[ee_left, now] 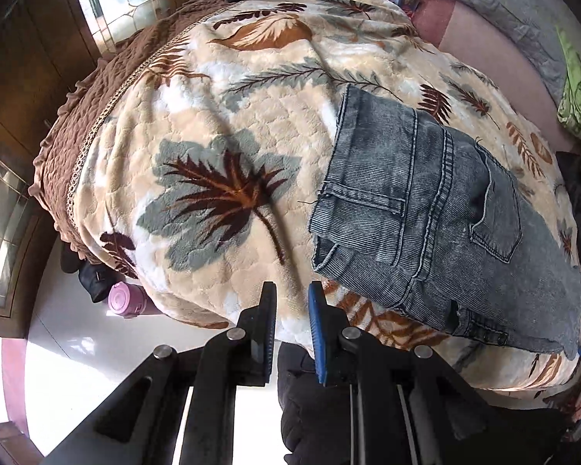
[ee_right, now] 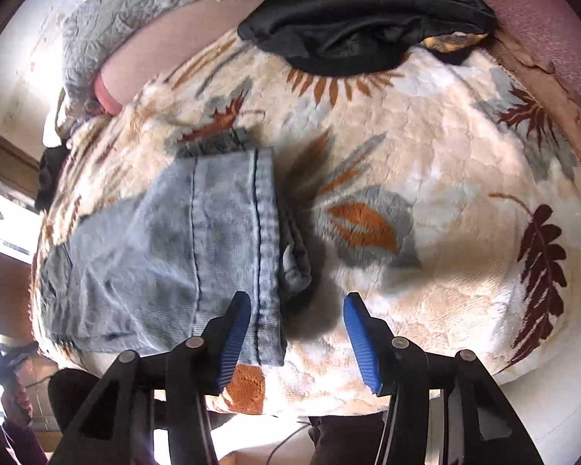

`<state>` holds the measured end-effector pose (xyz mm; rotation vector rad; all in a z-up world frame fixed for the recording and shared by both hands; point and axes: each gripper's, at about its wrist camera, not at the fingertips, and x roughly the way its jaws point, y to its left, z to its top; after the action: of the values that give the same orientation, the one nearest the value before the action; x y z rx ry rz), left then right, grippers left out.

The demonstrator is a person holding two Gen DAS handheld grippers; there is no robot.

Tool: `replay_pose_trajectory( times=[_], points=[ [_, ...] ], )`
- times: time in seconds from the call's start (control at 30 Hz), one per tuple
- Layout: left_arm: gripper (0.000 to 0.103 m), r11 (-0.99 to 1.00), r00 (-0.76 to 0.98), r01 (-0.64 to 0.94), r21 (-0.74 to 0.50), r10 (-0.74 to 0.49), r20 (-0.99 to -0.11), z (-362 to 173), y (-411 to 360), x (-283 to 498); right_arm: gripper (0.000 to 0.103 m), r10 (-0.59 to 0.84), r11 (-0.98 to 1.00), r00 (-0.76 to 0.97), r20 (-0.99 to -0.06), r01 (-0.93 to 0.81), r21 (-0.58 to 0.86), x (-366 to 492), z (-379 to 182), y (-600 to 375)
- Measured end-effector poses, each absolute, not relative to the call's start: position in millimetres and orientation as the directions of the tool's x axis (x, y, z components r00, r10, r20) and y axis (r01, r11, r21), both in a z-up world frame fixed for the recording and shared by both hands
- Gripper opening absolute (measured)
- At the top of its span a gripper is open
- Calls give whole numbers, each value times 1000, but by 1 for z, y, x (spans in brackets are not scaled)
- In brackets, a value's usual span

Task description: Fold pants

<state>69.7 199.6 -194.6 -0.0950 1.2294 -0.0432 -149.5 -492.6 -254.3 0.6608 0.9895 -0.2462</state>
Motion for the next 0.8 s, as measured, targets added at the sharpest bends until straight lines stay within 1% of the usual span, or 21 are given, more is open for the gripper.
replay_pose_trajectory(
  times=[0.03,0.07,0.1,0.17,0.2,0.27,0.37,0.4,0.47,0.5,0.53,0.6,0.63,0.73,0.8],
  points=[
    [17,995,357,-23,-99,-84,-930,-187,201,66,60,89,767,586,-805,476,431,-151,-245,-498],
    [17,995,383,-14,-101,-88,-919,-177,199,64,70,78,759,628,-775,467,454,-150,-236,-501],
    [17,995,407,6,-102,-96,-908,-167,192,63,72,66,756,664,-745,454,472,-144,-227,-504],
    [17,994,446,57,-97,-113,-888,-152,171,60,73,72,752,706,-705,426,503,-120,-216,-509],
    [17,992,459,86,-95,-124,-880,-147,157,58,73,85,749,709,-700,418,514,-104,-217,-512],
    [18,983,471,155,-95,-158,-868,-144,127,54,73,106,755,683,-723,418,505,-66,-222,-512],
    [18,968,447,228,-107,-202,-871,-151,85,51,73,139,769,602,-787,436,469,-19,-248,-516],
    [18,961,430,250,-123,-224,-875,-155,73,50,73,128,775,578,-806,449,445,-10,-255,-518],
    [18,951,399,279,-134,-242,-884,-165,51,50,72,132,773,562,-817,457,440,2,-268,-521],
    [18,947,385,289,-140,-249,-889,-170,42,50,69,152,766,554,-818,457,452,6,-274,-521],
    [18,942,369,298,-152,-260,-892,-175,34,50,64,157,766,549,-821,457,452,8,-277,-518],
    [18,936,344,311,-168,-275,-898,-181,19,48,37,126,823,528,-840,417,385,16,-274,-502],
    [18,933,336,317,-169,-277,-900,-184,14,48,21,95,848,509,-855,409,338,19,-273,-494],
    [18,928,320,330,-175,-284,-904,-186,5,46,17,37,863,513,-857,416,287,13,-265,-487],
    [18,926,319,335,-173,-285,-904,-186,4,45,17,-35,865,562,-826,431,257,-2,-246,-489]
  ],
)
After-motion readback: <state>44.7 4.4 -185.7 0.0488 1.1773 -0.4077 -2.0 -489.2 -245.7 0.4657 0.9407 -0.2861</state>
